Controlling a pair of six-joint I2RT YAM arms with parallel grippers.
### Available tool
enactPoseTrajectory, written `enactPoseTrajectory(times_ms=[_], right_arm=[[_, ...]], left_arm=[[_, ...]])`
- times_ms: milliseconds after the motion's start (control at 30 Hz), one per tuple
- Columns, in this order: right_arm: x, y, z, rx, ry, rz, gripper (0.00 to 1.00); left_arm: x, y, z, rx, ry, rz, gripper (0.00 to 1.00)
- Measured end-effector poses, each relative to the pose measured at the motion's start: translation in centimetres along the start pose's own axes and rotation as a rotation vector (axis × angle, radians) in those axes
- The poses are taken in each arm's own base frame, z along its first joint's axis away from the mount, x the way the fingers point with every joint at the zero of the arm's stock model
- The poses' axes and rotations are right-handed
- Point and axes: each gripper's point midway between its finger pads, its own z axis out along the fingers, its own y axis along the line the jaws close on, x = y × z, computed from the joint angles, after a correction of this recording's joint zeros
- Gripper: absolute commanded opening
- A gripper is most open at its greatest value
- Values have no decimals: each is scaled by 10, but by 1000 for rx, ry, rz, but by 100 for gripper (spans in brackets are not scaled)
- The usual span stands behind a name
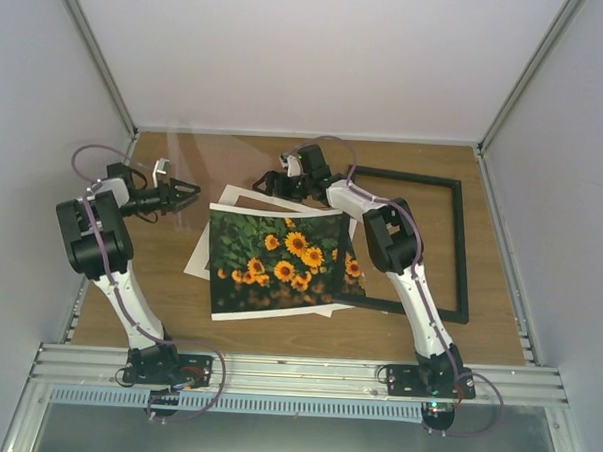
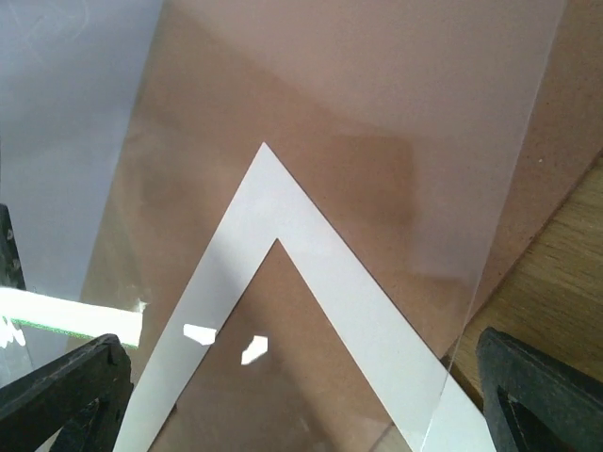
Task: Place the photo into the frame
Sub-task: Pick up the photo frame item at the center of the board.
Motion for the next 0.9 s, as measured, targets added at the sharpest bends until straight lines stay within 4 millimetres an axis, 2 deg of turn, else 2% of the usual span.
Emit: enactPoseTrajectory(times_ms=[333,500,600,700,900], right_arm=[[1,1,-9,-124,30,-8,100],[4,3,-15,-169,26,-51,100],[-4,7,-24,-197,10,-72,100],[-19,8,-41,-220,-16,-100,100],[-57,10,-106,-199,-91,-263,100]], left_arm=[[-34,-13,-19,-3,-56,62,60],[-58,-20,-43,-29,-109,102,60],[-70,-26,-55,-40,-135,129,60],[-74,-30,-60,-45,-146,141,61],[-79,-52,-64,-39,-149,154,61]])
